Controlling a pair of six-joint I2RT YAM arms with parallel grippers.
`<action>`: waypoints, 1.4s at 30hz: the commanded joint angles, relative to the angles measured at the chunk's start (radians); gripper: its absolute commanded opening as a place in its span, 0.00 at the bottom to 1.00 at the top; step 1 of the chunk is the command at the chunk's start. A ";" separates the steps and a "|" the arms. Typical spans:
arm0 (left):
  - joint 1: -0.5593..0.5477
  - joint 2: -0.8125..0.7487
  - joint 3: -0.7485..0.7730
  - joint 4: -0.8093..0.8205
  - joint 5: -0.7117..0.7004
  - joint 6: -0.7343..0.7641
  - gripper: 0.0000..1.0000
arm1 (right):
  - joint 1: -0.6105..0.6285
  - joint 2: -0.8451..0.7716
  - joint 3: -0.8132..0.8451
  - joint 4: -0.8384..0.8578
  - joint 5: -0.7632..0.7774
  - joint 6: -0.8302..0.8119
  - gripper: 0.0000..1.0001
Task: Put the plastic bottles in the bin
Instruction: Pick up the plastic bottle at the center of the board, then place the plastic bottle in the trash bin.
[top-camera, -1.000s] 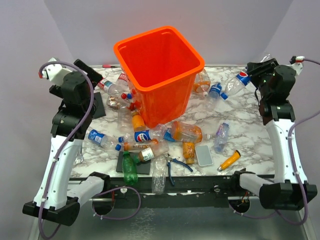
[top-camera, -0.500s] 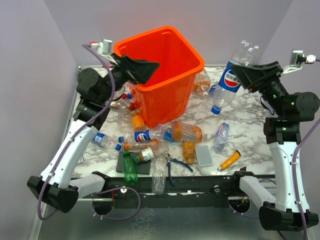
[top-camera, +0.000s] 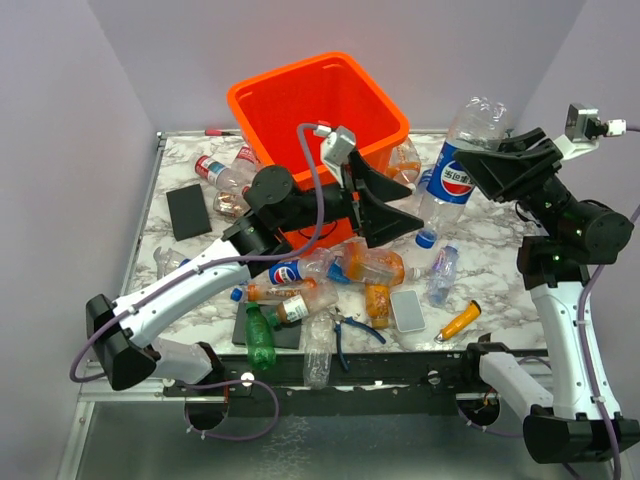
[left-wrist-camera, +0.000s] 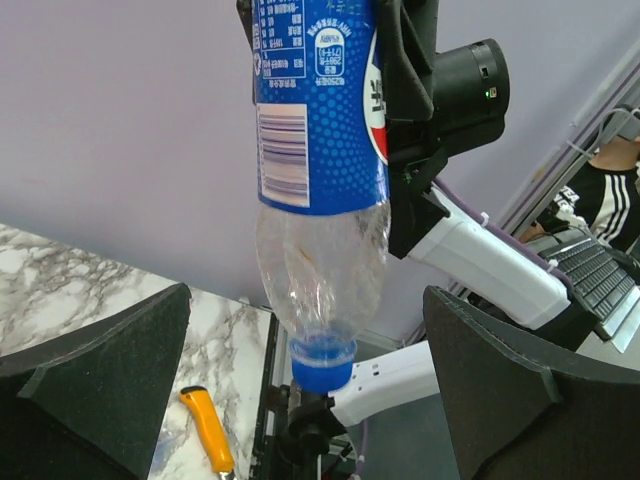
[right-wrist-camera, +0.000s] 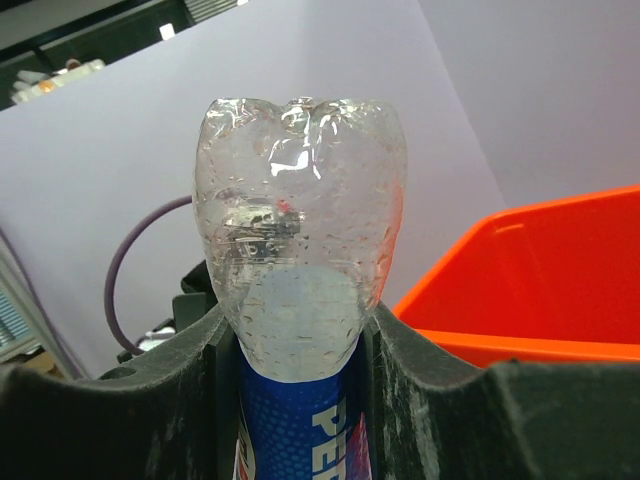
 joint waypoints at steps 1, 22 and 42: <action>-0.050 0.072 0.082 0.035 0.008 0.058 0.99 | 0.029 0.022 -0.026 0.151 0.007 0.104 0.33; -0.097 0.111 0.133 0.005 -0.070 0.099 0.36 | 0.062 0.005 0.095 -0.150 -0.041 -0.047 0.99; 0.110 -0.050 0.353 -0.407 -0.914 0.446 0.33 | 0.074 -0.228 0.039 -0.683 0.231 -0.380 1.00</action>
